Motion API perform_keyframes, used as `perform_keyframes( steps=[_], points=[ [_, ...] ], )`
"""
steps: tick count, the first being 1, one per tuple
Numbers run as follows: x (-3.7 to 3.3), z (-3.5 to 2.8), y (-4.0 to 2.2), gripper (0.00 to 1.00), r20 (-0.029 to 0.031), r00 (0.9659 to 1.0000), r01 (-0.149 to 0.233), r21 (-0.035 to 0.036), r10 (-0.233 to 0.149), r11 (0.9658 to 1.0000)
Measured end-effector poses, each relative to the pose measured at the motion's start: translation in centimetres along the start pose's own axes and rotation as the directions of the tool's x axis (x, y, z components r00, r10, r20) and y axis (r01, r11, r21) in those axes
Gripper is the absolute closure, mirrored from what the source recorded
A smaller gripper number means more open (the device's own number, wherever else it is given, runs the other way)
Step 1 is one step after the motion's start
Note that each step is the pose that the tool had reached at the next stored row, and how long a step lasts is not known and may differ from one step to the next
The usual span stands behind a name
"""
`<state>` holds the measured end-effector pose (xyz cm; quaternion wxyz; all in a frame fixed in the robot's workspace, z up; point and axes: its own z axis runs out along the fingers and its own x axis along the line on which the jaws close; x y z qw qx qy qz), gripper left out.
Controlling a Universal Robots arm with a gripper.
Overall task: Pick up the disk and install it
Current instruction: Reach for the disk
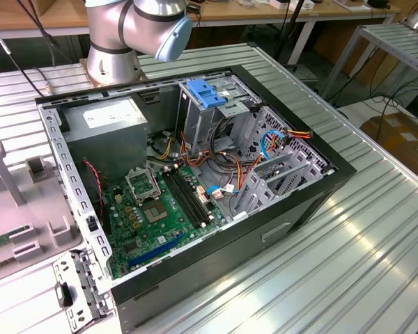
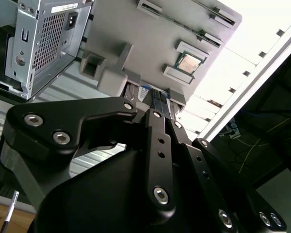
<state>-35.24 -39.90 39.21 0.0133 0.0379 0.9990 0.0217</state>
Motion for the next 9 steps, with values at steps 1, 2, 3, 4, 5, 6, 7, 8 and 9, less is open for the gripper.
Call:
perform_keyframes(
  steps=[1, 2, 3, 4, 5, 6, 7, 8, 9],
  points=[
    [0.07, 0.0, -0.01, 0.89, 0.0, 1.0, 0.0, 0.0, 0.0, 1.0],
    [0.12, 0.0, -0.01, 0.89, 0.0001, 1.0, 0.0, 0.0, 0.0, 1.0],
    [0.2, 0.0, -0.02, 0.89, 0.0001, 1.0, 0.0, 0.0, 0.0, 1.0],
    [0.27, 0.01, -0.02, 0.89, 0.0001, 1.0, 0.0, 0.0, 0.0, 1.0],
    [0.33, 0.0, -0.03, 0.89, 0.0, 1.0, 0.0, 0.0, 0.0, 1.0],
    [0.39, 0.01, -0.03, 0.89, 0.0001, 1.0, 0.0, 0.0, 0.0, 1.0],
    [0.44, 0.01, -0.03, 0.89, 0.0001, 1.0, 0.0, 0.0, 0.0, 1.0],
    [0.49, 0.01, -0.04, 0.89, 0.0, 1.0, 0.0, -0.0001, 0.0, 1.0],
    [0.54, 0.01, -0.04, 0.89, 0.0001, 1.0, 0.0, -0.0001, 0.0, 1.0]
  ],
)
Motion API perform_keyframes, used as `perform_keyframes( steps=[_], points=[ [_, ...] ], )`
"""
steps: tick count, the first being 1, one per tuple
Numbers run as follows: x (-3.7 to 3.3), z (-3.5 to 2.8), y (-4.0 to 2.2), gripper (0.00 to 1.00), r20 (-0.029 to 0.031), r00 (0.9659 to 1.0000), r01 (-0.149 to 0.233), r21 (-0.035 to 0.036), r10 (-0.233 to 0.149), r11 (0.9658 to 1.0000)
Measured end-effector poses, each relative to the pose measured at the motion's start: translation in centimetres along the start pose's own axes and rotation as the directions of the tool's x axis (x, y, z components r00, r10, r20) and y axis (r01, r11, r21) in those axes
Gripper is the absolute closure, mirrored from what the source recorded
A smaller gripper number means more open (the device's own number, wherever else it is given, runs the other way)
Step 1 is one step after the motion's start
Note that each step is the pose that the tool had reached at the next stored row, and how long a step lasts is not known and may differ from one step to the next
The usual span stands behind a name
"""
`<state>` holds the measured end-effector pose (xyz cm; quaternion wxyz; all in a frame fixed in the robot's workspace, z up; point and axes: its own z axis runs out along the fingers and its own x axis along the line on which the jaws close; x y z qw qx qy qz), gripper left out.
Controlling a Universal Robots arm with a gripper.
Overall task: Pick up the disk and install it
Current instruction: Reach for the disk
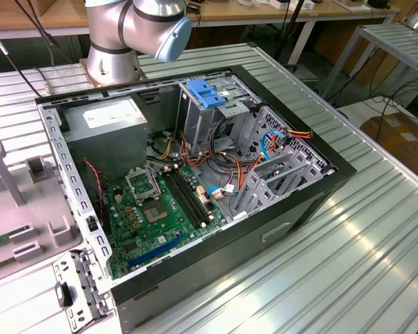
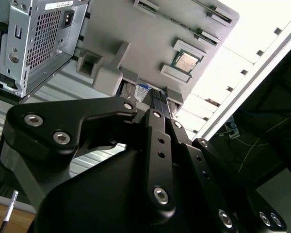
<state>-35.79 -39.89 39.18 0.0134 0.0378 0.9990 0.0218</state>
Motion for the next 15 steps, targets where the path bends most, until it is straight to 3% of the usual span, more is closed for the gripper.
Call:
perform_keyframes(
  steps=[4, 15],
  points=[
    [0.25, 0.0, -0.02, 0.89, -0.0001, 1.0, 0.0, 0.0001, 0.0, 1.0],
    [1.75, -0.03, -0.13, 0.89, 0.0, 1.0, 0.0, 0.0001, 0.0, 1.0]
  ],
)
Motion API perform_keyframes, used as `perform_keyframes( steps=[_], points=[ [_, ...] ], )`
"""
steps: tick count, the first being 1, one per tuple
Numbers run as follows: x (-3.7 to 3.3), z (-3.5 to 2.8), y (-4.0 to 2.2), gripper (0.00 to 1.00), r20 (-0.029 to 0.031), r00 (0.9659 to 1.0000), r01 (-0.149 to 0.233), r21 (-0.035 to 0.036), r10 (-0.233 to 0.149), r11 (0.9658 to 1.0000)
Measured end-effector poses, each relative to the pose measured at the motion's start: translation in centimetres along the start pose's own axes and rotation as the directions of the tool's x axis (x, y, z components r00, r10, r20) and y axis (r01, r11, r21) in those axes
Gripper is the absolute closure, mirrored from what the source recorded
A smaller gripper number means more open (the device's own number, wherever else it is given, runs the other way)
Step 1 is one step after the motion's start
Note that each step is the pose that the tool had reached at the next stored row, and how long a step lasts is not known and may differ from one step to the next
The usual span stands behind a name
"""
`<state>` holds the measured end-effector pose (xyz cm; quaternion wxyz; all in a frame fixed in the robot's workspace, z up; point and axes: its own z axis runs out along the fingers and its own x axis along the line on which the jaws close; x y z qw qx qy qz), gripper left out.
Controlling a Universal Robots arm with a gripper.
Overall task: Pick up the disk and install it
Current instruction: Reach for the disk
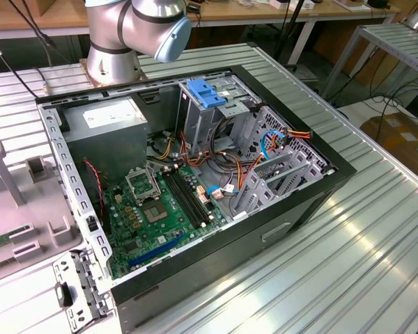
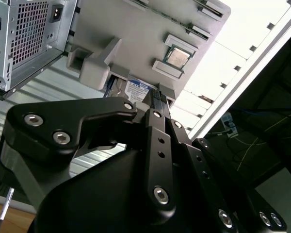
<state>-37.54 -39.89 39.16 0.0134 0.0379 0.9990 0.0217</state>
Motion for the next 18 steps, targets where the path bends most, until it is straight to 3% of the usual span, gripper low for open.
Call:
perform_keyframes(
  steps=[18],
  points=[
    [1.6, -0.01, -0.12, 0.89, 0.0, 1.0, 0.0, 0.0, 0.0, 1.0]
  ],
)
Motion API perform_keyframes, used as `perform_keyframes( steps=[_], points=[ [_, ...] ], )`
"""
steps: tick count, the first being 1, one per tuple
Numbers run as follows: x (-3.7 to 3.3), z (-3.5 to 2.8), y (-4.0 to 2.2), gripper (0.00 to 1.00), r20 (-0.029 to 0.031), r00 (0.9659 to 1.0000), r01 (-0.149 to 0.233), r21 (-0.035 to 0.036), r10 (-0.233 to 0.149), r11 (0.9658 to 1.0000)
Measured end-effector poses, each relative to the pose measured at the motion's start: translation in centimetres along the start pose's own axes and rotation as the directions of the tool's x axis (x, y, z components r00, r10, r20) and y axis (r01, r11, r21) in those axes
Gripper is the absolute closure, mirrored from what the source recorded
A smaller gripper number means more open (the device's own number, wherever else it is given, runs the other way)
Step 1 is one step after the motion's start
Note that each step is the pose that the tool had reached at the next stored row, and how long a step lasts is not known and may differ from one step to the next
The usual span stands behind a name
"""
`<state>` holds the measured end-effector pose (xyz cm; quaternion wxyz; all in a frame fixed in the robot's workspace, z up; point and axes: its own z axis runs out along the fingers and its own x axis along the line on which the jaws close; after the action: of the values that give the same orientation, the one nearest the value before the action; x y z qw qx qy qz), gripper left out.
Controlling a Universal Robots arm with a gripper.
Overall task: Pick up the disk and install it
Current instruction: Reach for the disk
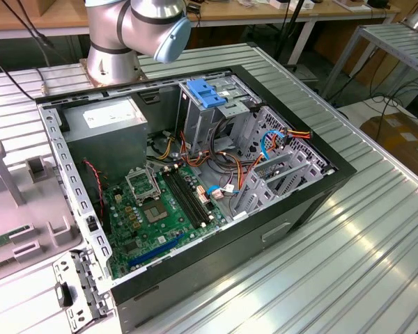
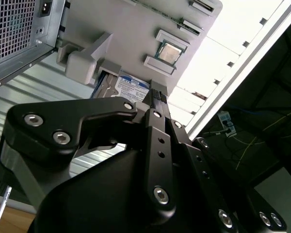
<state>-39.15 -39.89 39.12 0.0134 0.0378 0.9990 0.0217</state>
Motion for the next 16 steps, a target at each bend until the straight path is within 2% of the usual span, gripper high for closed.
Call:
perform_keyframes(
  steps=[8, 12, 14, 16],
  points=[
    [0.84, 0.0, -0.06, 0.89, -0.0001, 1.0, 0.0, 0.0001, 0.0, 1.0],
    [0.9, 0.11, -0.04, 0.89, 0.0, 1.0, 0.0, 0.0007, 0.0, 1.0],
    [0.76, 0.31, 0.06, 0.89, 0.0004, 1.0, 0.0, 0.0066, 0.0, 1.0],
    [0.59, 0.46, 0.16, 0.89, 0.0011, 1.0, 0.0, 0.0161, 0.0, 0.9999]
  ],
)
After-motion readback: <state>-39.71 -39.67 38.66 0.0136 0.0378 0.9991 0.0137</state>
